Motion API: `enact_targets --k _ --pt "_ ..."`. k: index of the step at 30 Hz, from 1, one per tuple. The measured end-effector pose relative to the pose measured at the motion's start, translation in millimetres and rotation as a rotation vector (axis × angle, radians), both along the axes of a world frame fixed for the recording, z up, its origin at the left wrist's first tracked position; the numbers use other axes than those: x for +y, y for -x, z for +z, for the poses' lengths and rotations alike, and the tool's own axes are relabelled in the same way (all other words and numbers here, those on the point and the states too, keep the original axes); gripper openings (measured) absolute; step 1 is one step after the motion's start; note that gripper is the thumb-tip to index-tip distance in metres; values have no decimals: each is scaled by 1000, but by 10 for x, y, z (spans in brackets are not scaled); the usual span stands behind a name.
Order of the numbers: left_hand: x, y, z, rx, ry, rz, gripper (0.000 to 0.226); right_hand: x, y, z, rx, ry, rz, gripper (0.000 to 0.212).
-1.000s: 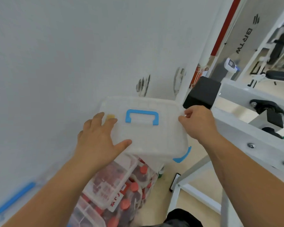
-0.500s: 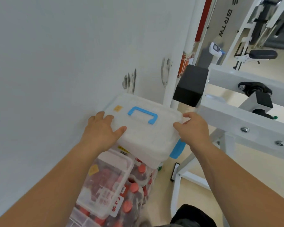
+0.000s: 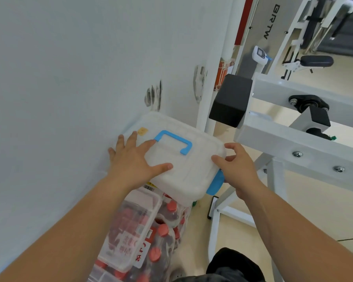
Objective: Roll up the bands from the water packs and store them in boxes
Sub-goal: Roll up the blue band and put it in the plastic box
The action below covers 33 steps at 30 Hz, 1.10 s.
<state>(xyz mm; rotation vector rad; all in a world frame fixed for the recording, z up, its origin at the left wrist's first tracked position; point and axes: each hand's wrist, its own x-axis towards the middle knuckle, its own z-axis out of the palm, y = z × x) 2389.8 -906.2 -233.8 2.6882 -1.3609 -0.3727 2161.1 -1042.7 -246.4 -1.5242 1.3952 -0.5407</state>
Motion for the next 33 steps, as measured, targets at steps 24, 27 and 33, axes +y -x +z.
enact_targets --k 24,27,33 --pt "-92 197 -118 -124 -50 56 117 163 -128 -103 -79 90 -66 89" --pt "-84 222 -108 -132 -55 69 118 213 -191 -127 -32 221 7 63" --pt "-142 222 -103 -136 -55 83 119 197 -230 -265 71 253 141 68"
